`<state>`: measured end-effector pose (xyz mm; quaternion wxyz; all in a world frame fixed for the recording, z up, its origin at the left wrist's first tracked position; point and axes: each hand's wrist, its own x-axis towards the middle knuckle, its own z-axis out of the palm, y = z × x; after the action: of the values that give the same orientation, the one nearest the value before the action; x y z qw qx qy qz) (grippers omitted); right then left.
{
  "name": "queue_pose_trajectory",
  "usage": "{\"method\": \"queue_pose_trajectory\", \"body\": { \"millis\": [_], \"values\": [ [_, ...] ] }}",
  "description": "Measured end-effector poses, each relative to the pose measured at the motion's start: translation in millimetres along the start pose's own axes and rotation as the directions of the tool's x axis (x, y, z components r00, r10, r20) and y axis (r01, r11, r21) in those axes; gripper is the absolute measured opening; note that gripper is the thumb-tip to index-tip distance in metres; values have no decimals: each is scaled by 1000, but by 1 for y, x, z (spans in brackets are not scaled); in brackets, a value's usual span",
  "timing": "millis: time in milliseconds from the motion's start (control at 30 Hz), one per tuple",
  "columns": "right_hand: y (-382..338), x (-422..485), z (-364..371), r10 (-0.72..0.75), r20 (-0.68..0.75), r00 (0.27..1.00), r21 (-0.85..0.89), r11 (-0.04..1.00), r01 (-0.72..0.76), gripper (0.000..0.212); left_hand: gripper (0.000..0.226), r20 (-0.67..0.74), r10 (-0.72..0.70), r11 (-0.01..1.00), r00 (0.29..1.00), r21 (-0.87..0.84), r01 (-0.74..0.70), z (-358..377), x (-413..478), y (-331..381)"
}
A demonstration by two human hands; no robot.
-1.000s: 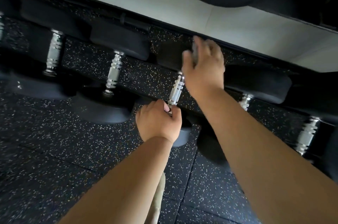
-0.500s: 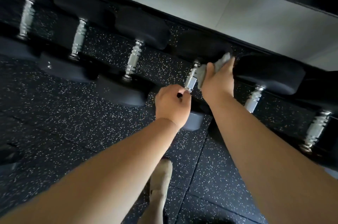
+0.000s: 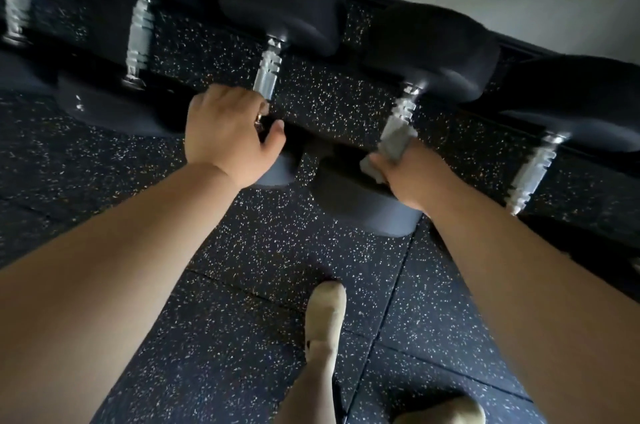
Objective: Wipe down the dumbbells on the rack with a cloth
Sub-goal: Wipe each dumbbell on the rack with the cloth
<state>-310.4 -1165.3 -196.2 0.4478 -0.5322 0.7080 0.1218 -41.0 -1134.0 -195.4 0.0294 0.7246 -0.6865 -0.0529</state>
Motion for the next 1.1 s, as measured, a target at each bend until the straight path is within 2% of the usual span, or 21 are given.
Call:
{"method": "queue_pose_trajectory", "body": {
  "millis": [33, 67, 100, 133, 200, 267, 300, 400, 467, 567, 633, 733, 800, 833, 900, 933, 1000, 1100],
  "values": [
    [-3, 2, -3, 6, 58, 998, -25, 1000, -5, 15, 37, -8, -1, 1000, 1000, 4, 1, -1, 0, 0],
    [-8, 4, -7, 19, 34, 999, 5, 1000, -19, 14, 37, -4, -8, 1000, 1000, 5, 8, -3, 1, -1],
    [-13, 3, -12, 51, -10, 999, 143, 988, -49, 18, 37, 5, -9, 1000, 1000, -4, 9, -4, 2, -1],
    [-19, 3, -15, 29, -88, 996, 211, 977, -10, 28, 36, 15, -4, 1000, 1000, -16, 5, -5, 2, 0],
    [-25, 7, -14, 153, -231, 961, 396, 917, -51, 39, 36, 27, 17, 999, 999, -36, -16, -5, 1, 0],
    [-27, 5, -7, 209, -290, 934, 447, 893, -61, 44, 35, 25, 34, 998, 999, -49, -32, -5, 1, -3],
    [-26, 2, -4, 180, -311, 933, 414, 910, -37, 44, 35, 27, 35, 998, 999, -50, -34, -5, 1, -4],
    [-18, -20, -5, 44, -243, 969, 223, 975, 11, 43, 34, 32, 40, 999, 999, -28, -39, -3, 1, -5],
    [-6, -46, -6, -19, -238, 971, 168, 984, 60, 35, 34, 16, 55, 998, 998, -24, -54, -1, 1, -6],
    [5, -92, 9, -227, -294, 928, 95, 960, 264, 36, 34, 0, 53, 998, 999, -24, -53, 1, -1, -7],
    [13, -104, 35, -360, -339, 869, -83, 932, 354, 46, 34, 9, 59, 998, 998, -23, -59, 1, 0, -6],
    [2, -99, 71, -521, -355, 777, -352, 844, 405, 45, 33, 16, 59, 998, 998, -8, -58, 0, 0, -4],
    [-19, -92, 82, -624, -209, 753, -488, 734, 472, 49, 34, 14, 61, 998, 998, 5, -61, 0, 0, -5],
    [-24, -89, 86, -686, -143, 713, -552, 653, 518, 51, 34, 13, 63, 998, 998, 6, -63, 0, -1, -6],
    [-25, -82, 83, -734, -83, 674, -602, 576, 553, 51, 36, 21, 60, 998, 998, -3, -60, 0, 0, -6],
    [-19, -80, 80, -732, -109, 672, -607, 584, 539, 48, 36, 28, 56, 998, 998, -17, -55, 0, 0, -6],
    [-1, -84, 77, -694, -264, 670, -557, 677, 482, 41, 36, 35, 60, 997, 998, -54, -58, 0, 0, -7],
    [33, -95, 79, -486, -506, 713, -330, 872, 360, 51, 36, 2, 91, 991, 996, -96, -90, 3, -1, -11]
  ]
}}
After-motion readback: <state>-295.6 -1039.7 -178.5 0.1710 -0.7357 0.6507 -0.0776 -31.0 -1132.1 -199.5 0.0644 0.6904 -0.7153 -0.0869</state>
